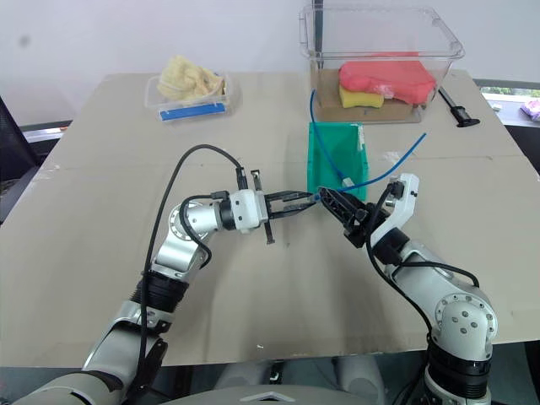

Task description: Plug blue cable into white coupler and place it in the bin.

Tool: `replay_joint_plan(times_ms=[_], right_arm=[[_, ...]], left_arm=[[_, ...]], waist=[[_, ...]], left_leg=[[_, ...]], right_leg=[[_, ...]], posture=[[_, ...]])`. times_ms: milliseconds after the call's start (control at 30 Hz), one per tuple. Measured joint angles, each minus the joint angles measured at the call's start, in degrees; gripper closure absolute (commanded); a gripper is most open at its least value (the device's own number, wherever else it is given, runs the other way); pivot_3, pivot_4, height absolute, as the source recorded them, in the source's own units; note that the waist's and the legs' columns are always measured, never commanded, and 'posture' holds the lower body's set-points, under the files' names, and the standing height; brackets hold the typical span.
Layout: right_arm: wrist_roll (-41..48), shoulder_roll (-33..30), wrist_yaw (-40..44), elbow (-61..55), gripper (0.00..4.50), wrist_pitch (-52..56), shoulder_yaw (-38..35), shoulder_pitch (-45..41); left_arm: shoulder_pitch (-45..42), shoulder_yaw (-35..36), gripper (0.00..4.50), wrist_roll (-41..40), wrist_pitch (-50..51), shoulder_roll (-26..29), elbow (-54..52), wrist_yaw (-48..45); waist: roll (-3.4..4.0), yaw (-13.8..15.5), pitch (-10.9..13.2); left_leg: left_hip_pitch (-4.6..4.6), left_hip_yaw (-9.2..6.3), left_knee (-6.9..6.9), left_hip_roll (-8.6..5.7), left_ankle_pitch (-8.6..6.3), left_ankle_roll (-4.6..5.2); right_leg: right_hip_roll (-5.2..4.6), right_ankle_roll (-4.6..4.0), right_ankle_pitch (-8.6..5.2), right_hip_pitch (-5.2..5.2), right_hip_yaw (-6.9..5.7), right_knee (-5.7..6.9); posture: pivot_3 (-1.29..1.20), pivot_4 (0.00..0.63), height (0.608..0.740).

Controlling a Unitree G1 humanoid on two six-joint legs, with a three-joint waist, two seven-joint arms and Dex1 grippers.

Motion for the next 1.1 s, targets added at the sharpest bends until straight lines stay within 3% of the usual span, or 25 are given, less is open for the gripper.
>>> replay_joint_plan(times_ms=[67, 100, 367, 400, 600, 733, 867, 1000, 1100], right_arm=[[0.7, -0.7, -0.6, 0.6, 4.11, -0.3, 1.0, -0.1], [1.0, -0.8, -0.6, 0.5, 4.32, -0.3, 1.3, -0.1], [2.6, -4.2, -1.1, 1.0, 4.32, -2.3, 3.0, -0.3], [2.9, -4.7, -1.2, 1.3, 4.50, -2.3, 3.1, -0.4], [4.6, -7.1, -1.3, 2.6, 4.50, -2.6, 3.7, -1.1], [4.7, -9.0, -0.8, 3.8, 4.50, -3.6, 3.3, -1.2], [5.4, -10.4, 0.7, 4.8, 4.50, -4.2, 2.9, -1.0], [5.4, -10.7, 2.2, 6.3, 4.50, -4.7, 3.2, -1.1], [5.0, -10.8, 3.1, 6.9, 4.50, -4.7, 3.7, -1.4]], left_arm=[[0.0, 0.0, 4.50, 0.0, 0.0, 0.0, 0.0, 0.1], [0.0, -0.1, 4.50, 0.1, 0.0, 0.0, 0.0, 0.1], [0.0, -0.3, 4.50, 0.0, 0.6, 0.0, 0.0, 0.4], [0.1, -0.4, 3.50, -0.1, 1.4, 0.0, -0.2, 0.3], [3.9, 3.0, 0.90, -7.0, 17.5, 3.1, -7.7, 2.0], [9.0, 10.8, 0.90, -14.6, 33.7, 10.9, -12.8, 3.6], [11.8, 19.0, 0.90, -20.1, 44.3, 23.6, -12.8, -1.1], [11.9, 22.1, 0.90, -20.5, 46.2, 32.5, -5.4, -9.0], [10.9, 21.3, 0.90, -18.4, 43.4, 33.8, 1.2, -12.9]], waist=[[0.00, -0.4, 0.0], [0.00, -0.5, 0.0], [0.00, -1.0, 0.0], [0.00, -1.0, 0.0], [0.00, -1.5, 0.0], [0.02, -2.3, 0.0], [0.04, -2.6, 0.0], [0.06, -2.3, 0.1], [0.05, -2.2, 0.1]], left_leg=[[0.00, -0.01, 0.01, 0.00, 0.00, 0.00], [0.00, -0.01, 0.01, 0.00, 0.00, 0.00], [0.02, -0.03, 0.00, 0.00, 0.00, 0.00], [0.02, -0.04, 0.00, 0.00, 0.00, 0.00], [0.04, -0.09, -0.01, 0.05, 0.00, 0.01], [0.04, -0.17, -0.03, 0.10, 0.00, 0.01], [0.05, -0.14, -0.04, 0.10, 0.00, 0.01], [0.05, -0.08, -0.04, 0.07, 0.00, 0.01], [0.04, 0.05, -0.04, 0.06, 0.00, 0.00]], right_leg=[[0.00, 0.00, 0.00, 0.00, 0.00, 0.01], [0.00, 0.00, 0.00, 0.00, 0.00, 0.01], [0.00, 0.00, 0.00, 0.00, 0.02, 0.03], [0.00, 0.00, 0.00, 0.00, 0.02, 0.03], [0.03, 0.00, 0.00, -0.01, 0.05, 0.04], [0.06, 0.00, -0.02, -0.03, -0.01, 0.07], [0.08, 0.00, -0.02, -0.03, 0.01, 0.07], [0.07, 0.00, -0.03, -0.03, 0.00, 0.03], [0.06, 0.00, -0.03, -0.03, 0.00, 0.02]], posture=[[0.00, 0.150, 0.740], [0.00, 0.150, 0.740], [0.00, 0.150, 0.740], [0.00, 0.150, 0.740], [0.00, 0.150, 0.740], [0.00, 0.150, 0.740], [0.00, 0.150, 0.740], [0.00, 0.150, 0.740], [0.00, 0.150, 0.740]])
